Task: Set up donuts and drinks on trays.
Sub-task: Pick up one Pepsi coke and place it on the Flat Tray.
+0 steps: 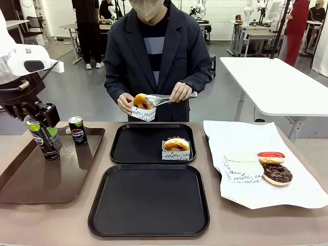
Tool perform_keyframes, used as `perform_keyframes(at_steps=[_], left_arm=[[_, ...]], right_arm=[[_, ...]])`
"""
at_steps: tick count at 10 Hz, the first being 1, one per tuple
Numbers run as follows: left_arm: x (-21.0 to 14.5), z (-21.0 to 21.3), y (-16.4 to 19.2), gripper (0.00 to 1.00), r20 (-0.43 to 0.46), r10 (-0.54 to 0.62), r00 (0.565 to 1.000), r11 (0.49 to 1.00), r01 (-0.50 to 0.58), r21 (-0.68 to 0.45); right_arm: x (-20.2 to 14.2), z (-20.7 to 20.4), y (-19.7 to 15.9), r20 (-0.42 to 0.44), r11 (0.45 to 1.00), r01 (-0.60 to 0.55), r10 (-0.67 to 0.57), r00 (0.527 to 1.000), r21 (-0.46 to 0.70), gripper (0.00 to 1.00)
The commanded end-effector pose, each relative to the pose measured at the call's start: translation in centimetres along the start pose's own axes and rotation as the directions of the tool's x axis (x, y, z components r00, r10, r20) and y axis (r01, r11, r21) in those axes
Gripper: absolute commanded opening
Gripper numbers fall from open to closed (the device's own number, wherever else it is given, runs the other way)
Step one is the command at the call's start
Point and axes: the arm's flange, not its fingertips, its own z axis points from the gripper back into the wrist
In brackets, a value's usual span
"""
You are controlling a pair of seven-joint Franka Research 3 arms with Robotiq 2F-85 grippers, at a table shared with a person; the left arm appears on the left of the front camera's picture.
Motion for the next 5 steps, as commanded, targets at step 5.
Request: perform_keyframes(at_steps=[5], left_arm=[[9.4,-5.6,-5.2,0.58,-0.012,-0.047,0.999,0.993,0.045,-0.11]], right_arm=[[0.0,-0.1,-0.3,0.001,1.0,-0.008,0.008,1.0,0.013,1.0]])
